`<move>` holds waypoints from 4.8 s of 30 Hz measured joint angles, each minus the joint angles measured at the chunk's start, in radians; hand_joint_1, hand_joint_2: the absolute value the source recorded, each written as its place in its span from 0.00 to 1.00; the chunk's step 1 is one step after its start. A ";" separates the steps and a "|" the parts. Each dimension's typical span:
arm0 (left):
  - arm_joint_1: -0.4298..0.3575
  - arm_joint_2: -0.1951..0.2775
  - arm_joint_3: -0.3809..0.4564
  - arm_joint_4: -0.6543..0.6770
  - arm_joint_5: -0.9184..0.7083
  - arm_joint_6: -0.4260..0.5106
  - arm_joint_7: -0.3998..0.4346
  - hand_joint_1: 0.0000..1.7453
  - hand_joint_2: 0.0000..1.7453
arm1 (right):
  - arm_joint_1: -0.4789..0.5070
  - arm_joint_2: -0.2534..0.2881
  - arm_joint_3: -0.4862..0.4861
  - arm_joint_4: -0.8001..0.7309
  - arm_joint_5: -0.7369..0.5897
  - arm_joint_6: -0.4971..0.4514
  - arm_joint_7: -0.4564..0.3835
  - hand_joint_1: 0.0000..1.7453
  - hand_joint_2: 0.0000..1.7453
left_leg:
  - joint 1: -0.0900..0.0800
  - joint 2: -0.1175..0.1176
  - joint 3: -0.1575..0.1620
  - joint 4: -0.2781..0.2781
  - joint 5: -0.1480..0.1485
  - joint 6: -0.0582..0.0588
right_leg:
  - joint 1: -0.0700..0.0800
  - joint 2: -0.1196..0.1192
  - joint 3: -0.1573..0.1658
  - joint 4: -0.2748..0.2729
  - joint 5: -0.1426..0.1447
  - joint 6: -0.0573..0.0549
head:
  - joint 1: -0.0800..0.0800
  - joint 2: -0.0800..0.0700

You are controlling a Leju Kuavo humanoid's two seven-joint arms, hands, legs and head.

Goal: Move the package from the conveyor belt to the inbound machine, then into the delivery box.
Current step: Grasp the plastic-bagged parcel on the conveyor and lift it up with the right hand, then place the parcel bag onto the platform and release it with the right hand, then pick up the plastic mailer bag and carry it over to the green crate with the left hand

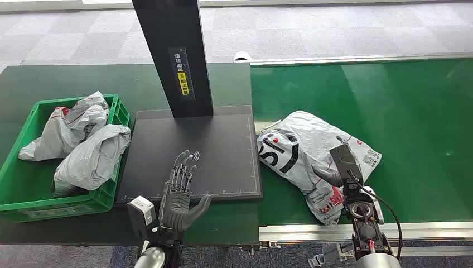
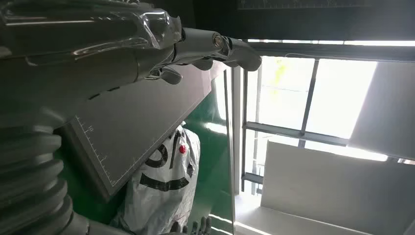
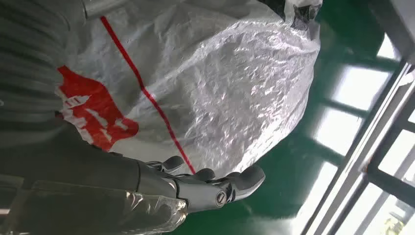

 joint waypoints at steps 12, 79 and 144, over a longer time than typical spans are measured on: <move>-0.050 0.000 -0.010 0.070 0.015 0.002 -0.015 0.00 1.00 | -0.090 -0.011 -0.027 0.249 0.010 0.055 0.040 0.01 1.00 | 0.000 0.000 -0.001 0.000 0.000 0.000 | 0.000 0.000 0.000 0.000 0.000 0.000 | 0.000 0.000; 0.099 0.043 0.212 -0.443 -0.133 0.286 -0.040 0.00 1.00 | 0.287 0.209 0.497 -0.630 -0.233 -0.022 -0.059 0.10 1.00 | 0.002 -0.001 -0.002 -0.001 0.000 -0.002 | 0.003 -0.003 0.000 0.001 -0.002 -0.002 | 0.000 0.000; -0.224 -0.006 -0.014 0.371 -1.256 0.520 0.388 0.94 1.00 | 0.512 0.218 0.114 -1.230 -0.494 0.238 -0.312 0.00 1.00 | 0.001 -0.002 0.000 0.000 0.000 -0.002 | 0.001 -0.003 0.000 0.000 -0.002 -0.002 | 0.000 0.000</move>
